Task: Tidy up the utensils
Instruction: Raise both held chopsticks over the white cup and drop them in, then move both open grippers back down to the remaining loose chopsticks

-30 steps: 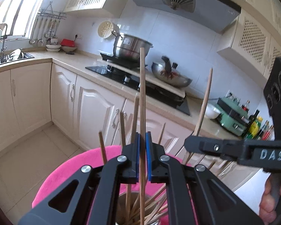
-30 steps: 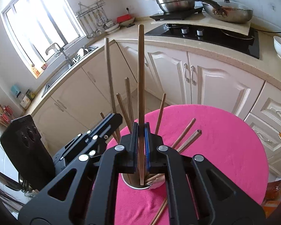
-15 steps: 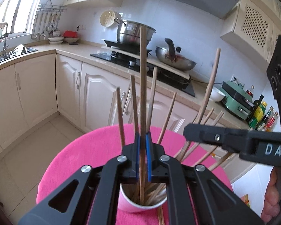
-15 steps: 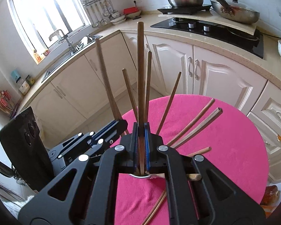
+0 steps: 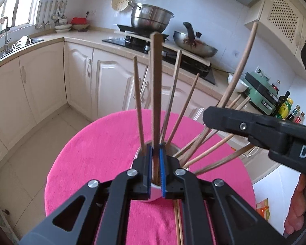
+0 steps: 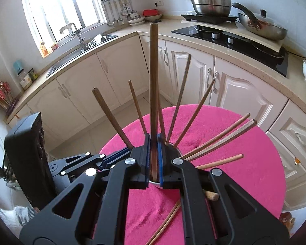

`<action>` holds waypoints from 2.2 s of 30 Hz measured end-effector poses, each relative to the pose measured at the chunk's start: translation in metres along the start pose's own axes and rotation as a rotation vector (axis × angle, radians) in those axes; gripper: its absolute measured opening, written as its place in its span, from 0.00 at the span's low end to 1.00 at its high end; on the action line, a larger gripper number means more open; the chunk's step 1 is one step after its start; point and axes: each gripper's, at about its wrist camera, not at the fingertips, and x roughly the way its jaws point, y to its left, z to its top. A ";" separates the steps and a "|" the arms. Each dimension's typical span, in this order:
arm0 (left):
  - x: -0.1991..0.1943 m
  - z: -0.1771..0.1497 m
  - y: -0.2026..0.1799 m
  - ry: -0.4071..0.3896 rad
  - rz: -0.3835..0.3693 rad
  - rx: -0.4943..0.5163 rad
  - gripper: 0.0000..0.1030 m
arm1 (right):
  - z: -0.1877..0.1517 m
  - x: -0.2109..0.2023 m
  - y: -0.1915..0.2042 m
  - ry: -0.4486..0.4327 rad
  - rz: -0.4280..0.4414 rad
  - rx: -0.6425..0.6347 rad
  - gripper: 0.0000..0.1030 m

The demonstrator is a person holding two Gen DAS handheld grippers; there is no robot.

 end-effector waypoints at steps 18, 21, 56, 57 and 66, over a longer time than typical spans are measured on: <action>-0.033 0.011 -0.004 0.019 0.033 -0.060 0.35 | -0.004 -0.009 -0.004 0.039 0.023 0.079 0.08; -0.037 0.011 -0.006 0.018 0.040 -0.065 0.36 | -0.002 -0.013 -0.005 0.041 0.019 0.080 0.17; -0.068 0.013 -0.020 0.067 0.201 -0.099 0.39 | 0.015 -0.051 -0.015 -0.042 0.053 0.092 0.57; -0.070 0.014 -0.021 0.066 0.202 -0.098 0.39 | 0.015 -0.057 -0.017 -0.055 0.050 0.095 0.61; -0.073 0.007 -0.034 0.093 0.222 -0.068 0.40 | -0.006 -0.096 -0.046 -0.105 -0.026 0.125 0.63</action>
